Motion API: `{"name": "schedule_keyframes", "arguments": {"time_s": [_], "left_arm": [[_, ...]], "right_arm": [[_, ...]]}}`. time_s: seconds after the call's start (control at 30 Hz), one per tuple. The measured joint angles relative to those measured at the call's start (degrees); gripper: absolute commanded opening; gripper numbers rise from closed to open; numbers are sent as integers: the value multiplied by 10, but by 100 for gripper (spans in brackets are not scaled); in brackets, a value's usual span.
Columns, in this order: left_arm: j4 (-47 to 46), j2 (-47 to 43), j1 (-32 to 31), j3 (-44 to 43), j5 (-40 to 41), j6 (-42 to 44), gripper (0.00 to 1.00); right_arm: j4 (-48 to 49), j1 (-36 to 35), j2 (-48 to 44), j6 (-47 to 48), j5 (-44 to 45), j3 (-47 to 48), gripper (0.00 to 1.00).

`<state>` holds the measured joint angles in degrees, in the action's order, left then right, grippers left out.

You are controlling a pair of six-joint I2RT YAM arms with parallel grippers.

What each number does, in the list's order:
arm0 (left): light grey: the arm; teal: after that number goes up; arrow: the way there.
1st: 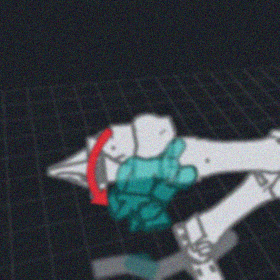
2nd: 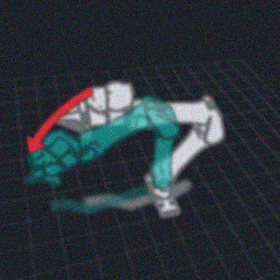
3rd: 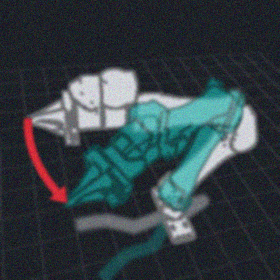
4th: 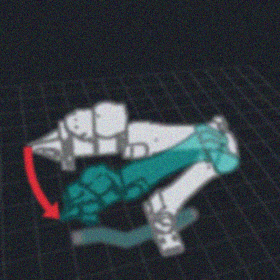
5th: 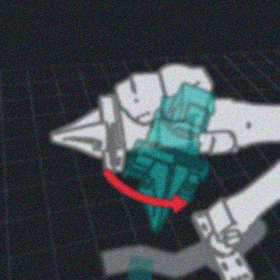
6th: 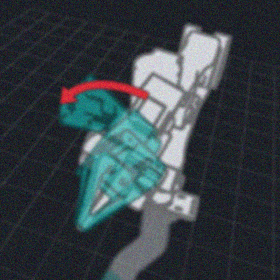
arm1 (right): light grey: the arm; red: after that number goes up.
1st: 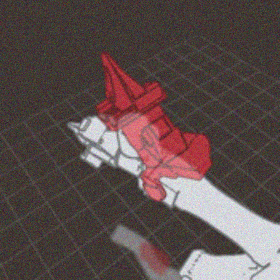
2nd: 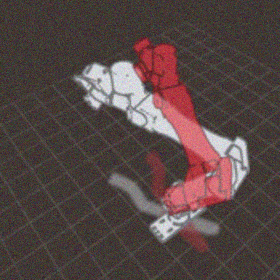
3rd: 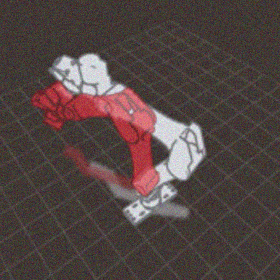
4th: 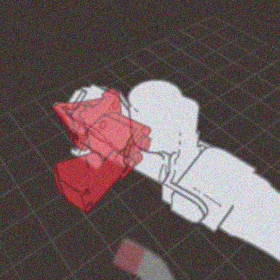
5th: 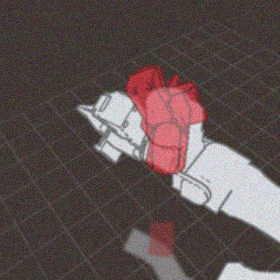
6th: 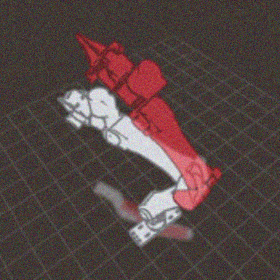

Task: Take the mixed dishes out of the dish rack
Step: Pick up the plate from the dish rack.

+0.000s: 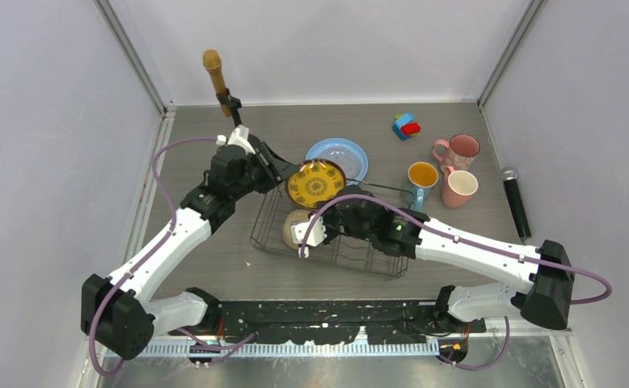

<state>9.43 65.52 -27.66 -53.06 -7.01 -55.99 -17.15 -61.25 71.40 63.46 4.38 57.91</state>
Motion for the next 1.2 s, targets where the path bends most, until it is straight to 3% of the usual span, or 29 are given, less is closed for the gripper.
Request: {"name": "schedule_keyframes", "arguments": {"time_s": [0.27, 0.37, 0.43, 0.47, 0.5, 0.57, 0.6, 0.67, 0.97, 1.1, 1.2], "left_arm": [[-3, 14, 3, 0, -27, -3, 39], [-2, 19, 3, 0, -33, -3, 20], [-5, 22, 3, 0, -37, -4, 2], [-7, 23, 3, 0, -39, -6, 0], [-12, 23, 3, -1, -42, -8, 0], [-19, 24, 3, -2, -44, -10, 0], [-20, 25, 3, -2, -46, -12, 0], [-20, 28, 3, -2, -42, -5, 0], [7, 69, 4, -35, -9, 27, 0], [9, 112, 11, -88, -3, 45, 0], [10, 164, 19, -140, -1, 60, 0]], "right_arm": [[41, -2, -8, 12, 16, -13, 1], [47, -2, -15, 14, 17, -16, 1], [49, -2, -20, 14, 17, -17, 1], [49, -2, -21, 13, 17, -18, 1], [49, -2, -22, 9, 18, -22, 6], [54, -2, -22, 8, 20, -26, 43], [54, -2, -23, 7, 19, -27, 80], [65, -3, -26, -1, 21, -32, 97], [102, -3, -86, -81, 24, -95, 100], [128, -3, -147, -167, 24, -139, 100], [171, -4, -195, -282, 77, -161, 100]]}}
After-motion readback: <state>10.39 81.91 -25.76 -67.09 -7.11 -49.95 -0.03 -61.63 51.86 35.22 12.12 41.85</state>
